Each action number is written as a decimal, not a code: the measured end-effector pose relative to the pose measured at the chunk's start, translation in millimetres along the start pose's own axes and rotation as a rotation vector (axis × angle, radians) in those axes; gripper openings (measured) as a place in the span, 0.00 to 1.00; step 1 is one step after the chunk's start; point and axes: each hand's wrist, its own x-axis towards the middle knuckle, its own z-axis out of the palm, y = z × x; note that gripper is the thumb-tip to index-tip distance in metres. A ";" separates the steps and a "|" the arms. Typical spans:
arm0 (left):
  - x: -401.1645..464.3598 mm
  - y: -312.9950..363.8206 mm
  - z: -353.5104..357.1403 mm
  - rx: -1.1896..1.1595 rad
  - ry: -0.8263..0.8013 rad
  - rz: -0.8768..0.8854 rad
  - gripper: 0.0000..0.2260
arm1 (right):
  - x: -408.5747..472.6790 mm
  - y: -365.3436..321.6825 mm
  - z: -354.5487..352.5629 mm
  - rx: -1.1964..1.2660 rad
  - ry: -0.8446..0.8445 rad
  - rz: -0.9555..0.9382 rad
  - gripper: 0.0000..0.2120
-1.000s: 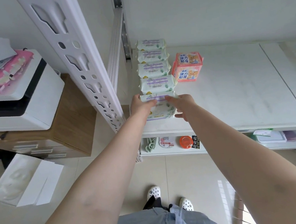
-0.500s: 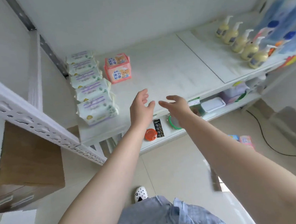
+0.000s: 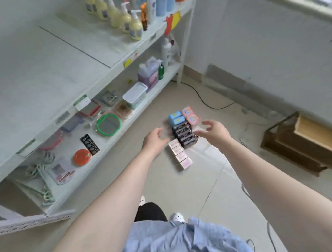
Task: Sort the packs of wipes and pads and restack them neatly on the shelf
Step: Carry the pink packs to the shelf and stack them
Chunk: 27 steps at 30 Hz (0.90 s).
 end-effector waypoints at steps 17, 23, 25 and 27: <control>129.5 133.6 114.8 0.304 -0.204 0.024 0.22 | 135.0 60.0 -136.0 0.017 0.093 0.118 0.28; 170.6 183.5 177.6 0.305 -0.259 0.019 0.25 | 203.6 75.7 -180.6 -0.039 0.007 0.113 0.28; 186.2 198.6 199.3 0.316 -0.241 0.001 0.26 | 231.6 81.4 -200.2 -0.079 -0.027 0.078 0.28; 202.5 213.7 220.4 0.313 -0.213 -0.033 0.25 | 260.8 89.5 -222.7 -0.124 -0.058 0.035 0.29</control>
